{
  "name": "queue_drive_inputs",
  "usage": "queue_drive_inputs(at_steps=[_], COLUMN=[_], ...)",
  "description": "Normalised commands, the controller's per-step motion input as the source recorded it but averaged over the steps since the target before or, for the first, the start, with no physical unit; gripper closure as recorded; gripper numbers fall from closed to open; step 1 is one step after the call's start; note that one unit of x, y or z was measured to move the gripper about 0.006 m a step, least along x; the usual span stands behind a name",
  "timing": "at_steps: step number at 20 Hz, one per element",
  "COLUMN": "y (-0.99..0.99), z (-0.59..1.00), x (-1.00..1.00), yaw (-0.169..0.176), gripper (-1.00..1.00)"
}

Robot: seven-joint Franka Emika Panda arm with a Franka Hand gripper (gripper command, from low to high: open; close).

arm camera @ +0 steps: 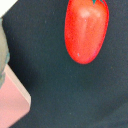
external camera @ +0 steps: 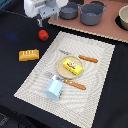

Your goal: Interact with the objects in diverse but meaningful ways.

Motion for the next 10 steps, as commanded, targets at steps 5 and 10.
queue_drive_inputs(at_steps=[5, 10], y=[-0.07, 0.08], z=[-0.54, -0.44], x=[-0.33, -0.24], yaw=[-0.085, -0.05], gripper=[-1.0, -1.0])
